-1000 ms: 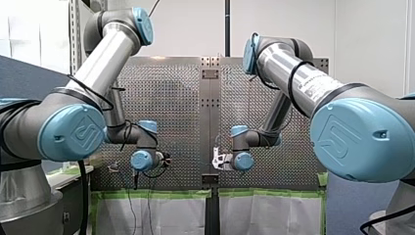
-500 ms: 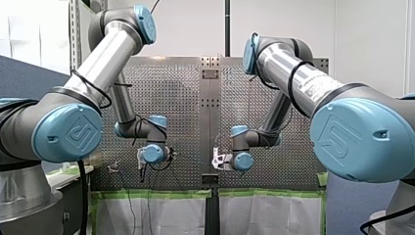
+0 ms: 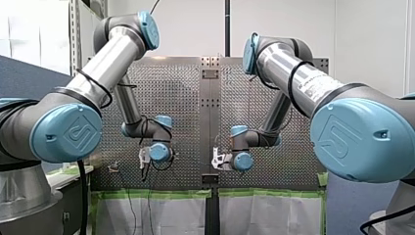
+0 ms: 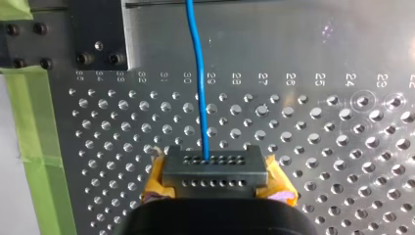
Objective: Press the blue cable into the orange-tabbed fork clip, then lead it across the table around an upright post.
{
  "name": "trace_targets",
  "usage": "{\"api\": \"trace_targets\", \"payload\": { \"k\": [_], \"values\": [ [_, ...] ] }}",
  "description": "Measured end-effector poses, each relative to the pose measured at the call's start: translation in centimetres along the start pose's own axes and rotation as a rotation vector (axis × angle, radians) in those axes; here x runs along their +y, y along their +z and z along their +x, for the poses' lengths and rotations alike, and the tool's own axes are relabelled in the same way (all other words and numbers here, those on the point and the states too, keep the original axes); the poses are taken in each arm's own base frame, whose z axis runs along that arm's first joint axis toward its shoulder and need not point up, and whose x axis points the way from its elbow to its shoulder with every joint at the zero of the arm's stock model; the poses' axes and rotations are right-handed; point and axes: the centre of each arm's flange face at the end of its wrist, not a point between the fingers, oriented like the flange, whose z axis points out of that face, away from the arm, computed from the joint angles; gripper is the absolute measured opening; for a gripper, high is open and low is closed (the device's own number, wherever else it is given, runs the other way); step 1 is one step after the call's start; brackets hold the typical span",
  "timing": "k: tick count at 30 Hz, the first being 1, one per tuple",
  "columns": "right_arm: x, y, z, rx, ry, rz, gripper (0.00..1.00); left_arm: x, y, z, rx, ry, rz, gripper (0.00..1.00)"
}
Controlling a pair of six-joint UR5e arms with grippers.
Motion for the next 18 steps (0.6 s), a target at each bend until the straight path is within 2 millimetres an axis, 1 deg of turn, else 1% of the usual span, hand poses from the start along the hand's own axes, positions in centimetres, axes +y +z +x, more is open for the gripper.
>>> {"api": "trace_targets", "payload": {
  "k": [6,18],
  "values": [
    [0.0,0.0,0.0,0.000,0.000,0.000,0.00,-0.4,1.2,-0.6,-0.021,-0.017,-0.003,1.00],
    [0.0,0.0,0.0,0.000,0.000,0.001,0.00,-0.3,1.4,-0.7,-0.025,-0.013,-0.021,1.00]
  ]
}}
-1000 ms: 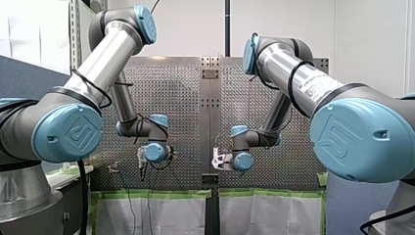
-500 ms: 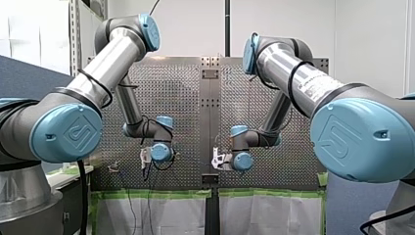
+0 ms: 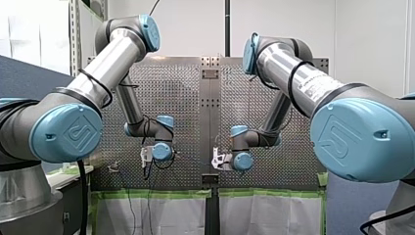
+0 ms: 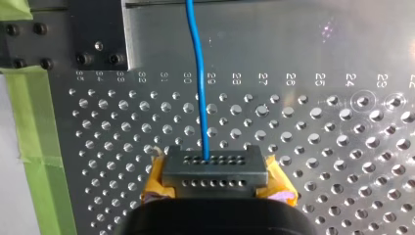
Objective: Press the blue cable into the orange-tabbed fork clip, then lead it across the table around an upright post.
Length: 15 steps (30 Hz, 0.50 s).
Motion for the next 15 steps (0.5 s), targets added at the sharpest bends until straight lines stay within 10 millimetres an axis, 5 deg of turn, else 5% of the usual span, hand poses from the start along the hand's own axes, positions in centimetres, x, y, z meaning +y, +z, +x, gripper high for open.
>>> {"api": "trace_targets", "payload": {
  "k": [10,11,12,13,15],
  "values": [
    [0.00,0.00,0.02,0.000,0.001,0.000,0.00,0.11,-0.04,0.01,0.001,-0.001,-0.014,1.00],
    [0.00,0.00,0.00,0.000,0.001,0.000,0.00,0.19,-0.05,0.00,0.000,-0.001,-0.022,0.94],
    [0.00,-0.01,-0.01,0.000,0.001,0.000,0.00,0.26,-0.06,0.00,0.000,-0.002,-0.029,0.73],
    [0.00,-0.01,-0.01,0.000,0.001,0.000,0.00,0.32,-0.07,-0.01,-0.001,-0.002,-0.036,0.73],
    [0.03,0.00,0.00,0.000,0.001,0.000,0.00,0.42,-0.07,-0.01,-0.001,-0.003,-0.045,0.36]
  ]
}}
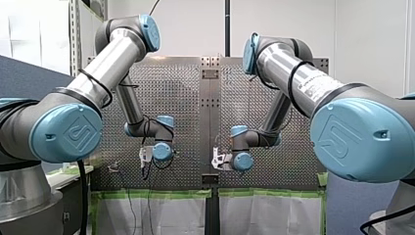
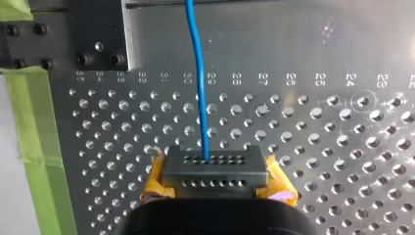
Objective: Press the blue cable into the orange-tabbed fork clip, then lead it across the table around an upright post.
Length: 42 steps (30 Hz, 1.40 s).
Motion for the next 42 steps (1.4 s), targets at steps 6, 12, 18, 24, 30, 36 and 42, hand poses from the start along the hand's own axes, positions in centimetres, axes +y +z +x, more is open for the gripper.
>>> {"api": "trace_targets", "payload": {
  "k": [6,12,18,24,30,36,42],
  "values": [
    [0.1,0.0,0.0,0.000,0.001,-0.001,0.00,0.1,0.1,-0.1,-0.002,-0.002,-0.011,0.00],
    [0.2,0.1,0.0,0.000,0.003,-0.003,0.00,0.0,0.1,-0.1,0.007,-0.001,-0.006,0.00],
    [0.3,0.1,0.0,0.000,0.004,-0.004,0.00,-0.1,0.1,-0.1,0.020,0.001,-0.004,0.00],
    [0.3,0.0,0.0,-0.004,0.002,-0.004,0.00,-0.1,0.0,-0.1,0.028,0.001,-0.004,0.00],
    [0.5,0.0,0.6,-0.010,-0.004,-0.012,0.00,-1.3,0.2,-0.7,0.036,-0.008,0.034,0.00],
    [0.5,-0.5,3.5,-0.011,-0.009,-0.017,0.00,-3.6,-0.2,-2.2,0.046,0.023,0.090,0.00],
    [-0.1,-1.2,7.6,0.008,-0.010,-0.012,0.00,-5.6,-2.0,-4.9,0.050,0.035,0.125,0.00]
  ]
}}
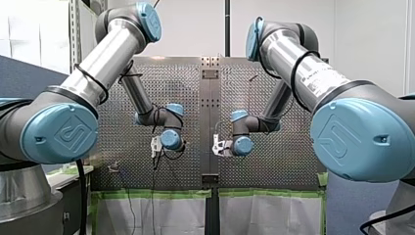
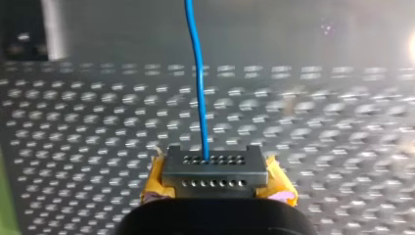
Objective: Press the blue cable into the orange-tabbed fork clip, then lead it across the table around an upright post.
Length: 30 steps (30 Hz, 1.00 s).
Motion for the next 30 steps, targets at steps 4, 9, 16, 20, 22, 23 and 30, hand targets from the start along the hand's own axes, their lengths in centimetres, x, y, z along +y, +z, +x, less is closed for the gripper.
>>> {"api": "trace_targets", "payload": {
  "k": [4,9,16,20,22,23,30],
  "values": [
    [-0.3,-0.5,2.7,0.017,0.001,0.004,0.00,-1.4,-1.4,-1.8,-0.002,0.004,0.008,0.00],
    [-0.6,-1.4,6.0,0.033,0.003,0.010,0.00,-3.2,-3.4,-3.9,-0.018,0.007,0.009,0.00],
    [-1.0,-2.6,10.4,0.075,0.004,0.017,0.00,-5.0,-5.5,-7.2,-0.063,-0.003,0.026,0.00],
    [-1.3,-3.4,12.7,0.090,0.005,0.022,0.00,-5.6,-6.4,-9.2,-0.098,-0.026,0.026,0.00],
    [-1.4,-3.9,13.9,0.099,0.007,0.023,0.00,-5.7,-6.6,-10.4,-0.115,-0.042,0.018,0.00],
    [-1.4,-4.2,14.7,0.107,0.008,0.024,0.00,-5.7,-6.7,-11.2,-0.127,-0.051,0.011,0.00],
    [-1.7,-5.9,19.1,0.153,0.012,0.029,0.00,-5.9,-7.3,-16.2,-0.184,-0.091,-0.025,0.00]
  ]
}}
